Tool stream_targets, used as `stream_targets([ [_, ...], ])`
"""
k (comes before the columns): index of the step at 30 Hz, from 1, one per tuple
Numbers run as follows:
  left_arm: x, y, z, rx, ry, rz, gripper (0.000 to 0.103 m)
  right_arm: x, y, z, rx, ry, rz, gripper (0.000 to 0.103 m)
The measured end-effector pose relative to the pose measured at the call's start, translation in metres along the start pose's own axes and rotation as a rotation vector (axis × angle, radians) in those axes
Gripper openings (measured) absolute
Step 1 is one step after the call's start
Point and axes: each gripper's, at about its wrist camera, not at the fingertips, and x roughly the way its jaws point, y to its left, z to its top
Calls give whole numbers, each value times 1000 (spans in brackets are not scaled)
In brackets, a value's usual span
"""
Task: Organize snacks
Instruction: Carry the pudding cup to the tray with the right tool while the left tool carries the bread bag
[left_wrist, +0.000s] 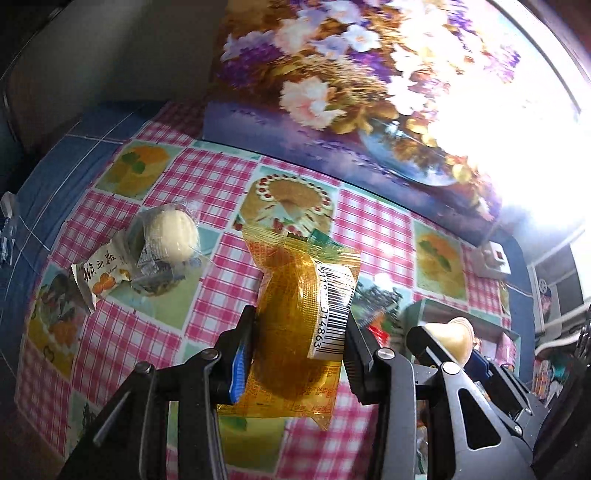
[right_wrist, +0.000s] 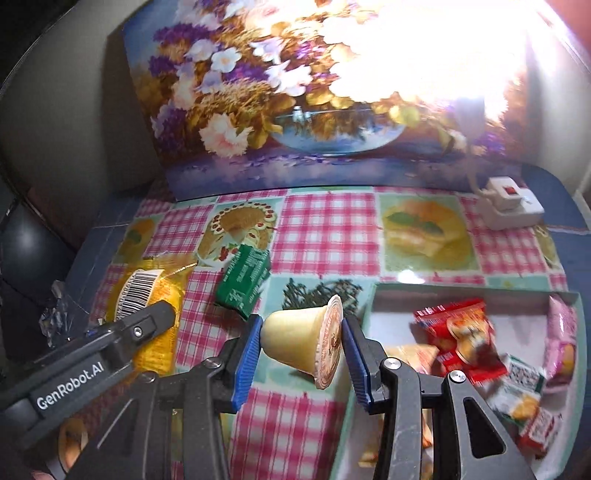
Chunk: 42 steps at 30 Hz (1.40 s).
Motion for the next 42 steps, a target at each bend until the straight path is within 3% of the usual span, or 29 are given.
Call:
stream_targets([
  [14, -34, -48, -38, 107, -39, -46, 45, -45, -52, -41, 134, -10, -65, 47],
  [31, -37, -126, -98, 332, 5, -94, 45, -92, -129, -80, 335, -26, -153, 47],
  [42, -23, -139, -115, 359, 57, -91, 45, -80, -150, -98, 391, 47, -160, 47],
])
